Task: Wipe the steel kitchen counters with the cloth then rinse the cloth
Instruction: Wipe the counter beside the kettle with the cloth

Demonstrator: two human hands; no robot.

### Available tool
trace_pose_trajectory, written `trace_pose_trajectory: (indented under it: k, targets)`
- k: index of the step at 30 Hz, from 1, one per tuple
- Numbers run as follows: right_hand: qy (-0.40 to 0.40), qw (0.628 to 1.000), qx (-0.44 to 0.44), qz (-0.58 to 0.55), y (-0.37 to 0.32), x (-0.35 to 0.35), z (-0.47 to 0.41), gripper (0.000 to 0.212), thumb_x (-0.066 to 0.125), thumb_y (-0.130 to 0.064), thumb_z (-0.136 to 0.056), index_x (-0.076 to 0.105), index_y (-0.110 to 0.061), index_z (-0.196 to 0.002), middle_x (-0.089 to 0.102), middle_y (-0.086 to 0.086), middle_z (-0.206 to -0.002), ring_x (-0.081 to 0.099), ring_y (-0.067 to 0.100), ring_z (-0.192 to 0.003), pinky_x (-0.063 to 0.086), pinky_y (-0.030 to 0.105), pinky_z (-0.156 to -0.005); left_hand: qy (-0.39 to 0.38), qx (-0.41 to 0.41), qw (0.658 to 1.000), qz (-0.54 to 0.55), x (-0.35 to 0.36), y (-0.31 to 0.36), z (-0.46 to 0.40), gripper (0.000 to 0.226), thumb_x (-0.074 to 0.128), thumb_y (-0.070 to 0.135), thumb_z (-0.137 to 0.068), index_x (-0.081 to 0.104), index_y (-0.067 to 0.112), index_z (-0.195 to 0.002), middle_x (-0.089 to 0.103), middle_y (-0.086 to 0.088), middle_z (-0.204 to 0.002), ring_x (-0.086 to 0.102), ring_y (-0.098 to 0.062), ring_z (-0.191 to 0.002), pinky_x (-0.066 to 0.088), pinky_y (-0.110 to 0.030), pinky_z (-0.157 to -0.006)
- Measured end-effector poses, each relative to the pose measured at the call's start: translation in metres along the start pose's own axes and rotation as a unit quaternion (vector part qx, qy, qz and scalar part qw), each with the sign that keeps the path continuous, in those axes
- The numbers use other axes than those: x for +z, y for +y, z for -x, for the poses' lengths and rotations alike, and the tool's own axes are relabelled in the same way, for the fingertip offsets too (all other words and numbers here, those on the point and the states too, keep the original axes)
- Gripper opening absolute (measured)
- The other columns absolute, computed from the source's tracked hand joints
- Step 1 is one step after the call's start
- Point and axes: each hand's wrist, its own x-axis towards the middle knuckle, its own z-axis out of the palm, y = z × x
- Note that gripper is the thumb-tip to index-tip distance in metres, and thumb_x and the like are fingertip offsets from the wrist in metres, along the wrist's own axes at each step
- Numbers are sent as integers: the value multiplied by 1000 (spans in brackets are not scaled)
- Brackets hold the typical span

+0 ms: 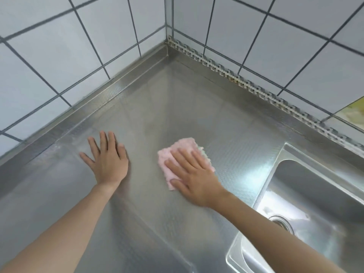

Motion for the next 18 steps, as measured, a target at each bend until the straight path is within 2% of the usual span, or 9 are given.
trace_pose_trajectory:
  k: [3, 5, 7, 9, 10, 12, 14, 16, 18]
  targets:
    - [-2, 998, 53, 21, 49, -14, 42, 60, 27, -52, -109, 23, -29, -165, 16, -2, -173, 6, 20, -162, 8, 50, -131, -9, 103, 994, -23, -1, 11, 20, 41, 40, 32, -108, 47, 18, -146, 31, -5, -168, 16, -37, -158, 11, -74, -120]
    - [-6, 993, 118, 23, 86, -27, 48, 60, 20, -54, -109, 15, -33, -165, 12, -2, -174, -2, 18, -162, -1, 46, -131, -24, 154, 988, -18, 10, 32, 43, 45, 44, 33, -108, 50, 17, -150, 34, -5, -168, 16, -35, -160, 11, -70, -122]
    - [1, 979, 202, 5, 120, -42, 35, 60, 17, -52, -110, 5, -35, -166, 5, -2, -175, -8, 16, -162, -8, 43, -130, -46, 144, 989, -4, 27, 57, 66, 55, 39, 40, -109, 39, 17, -159, 23, -4, -173, 5, -32, -163, 5, -66, -126]
    - [35, 963, 266, -13, 147, -57, 8, 58, 22, -46, -111, 12, -31, -165, 10, 0, -174, 2, 19, -161, 0, 46, -128, -35, 124, 991, -23, 41, 74, 82, 63, 28, 45, -109, 26, 16, -165, 14, -5, -176, -2, -30, -163, 0, -63, -128]
    - [46, 958, 283, -10, 157, -62, -10, 55, 23, -44, -110, 17, -29, -163, 14, 2, -172, 7, 22, -159, 4, 49, -127, -17, 124, 991, -39, 45, 77, 85, 64, 25, 45, -108, 26, 15, -165, 15, -6, -175, 0, -31, -163, 1, -63, -128]
    - [25, 952, 304, -11, 170, -69, -51, 56, 21, -43, -110, 13, -26, -163, 6, 6, -174, 3, 27, -160, 1, 52, -128, 20, 126, 990, -59, 52, 75, 87, 66, 25, 46, -106, 32, 13, -163, 22, -9, -173, 7, -33, -163, 6, -64, -128]
    - [-14, 945, 325, -19, 173, -73, -95, 60, 16, -46, -110, 0, -30, -166, -10, 5, -175, -12, 29, -161, -9, 53, -128, 45, 133, 987, -76, 59, 72, 86, 66, 25, 47, -106, 33, 13, -162, 25, -9, -173, 10, -33, -163, 10, -65, -126]
    - [-20, 946, 323, -21, 159, -71, -134, 62, 18, -47, -108, -3, -31, -165, -11, 6, -174, -13, 33, -160, -12, 56, -127, 58, 134, 986, -86, 64, 72, 83, 66, 24, 47, -106, 34, 14, -162, 26, -9, -172, 10, -33, -162, 12, -66, -126]
    - [-8, 964, 264, -8, 118, -65, -159, 63, 24, -48, -108, 1, -30, -164, -7, 6, -175, -11, 35, -160, -14, 58, -126, 65, 135, 985, -90, 62, 68, 82, 66, 24, 47, -106, 34, 14, -161, 26, -9, -172, 11, -33, -162, 12, -66, -126]
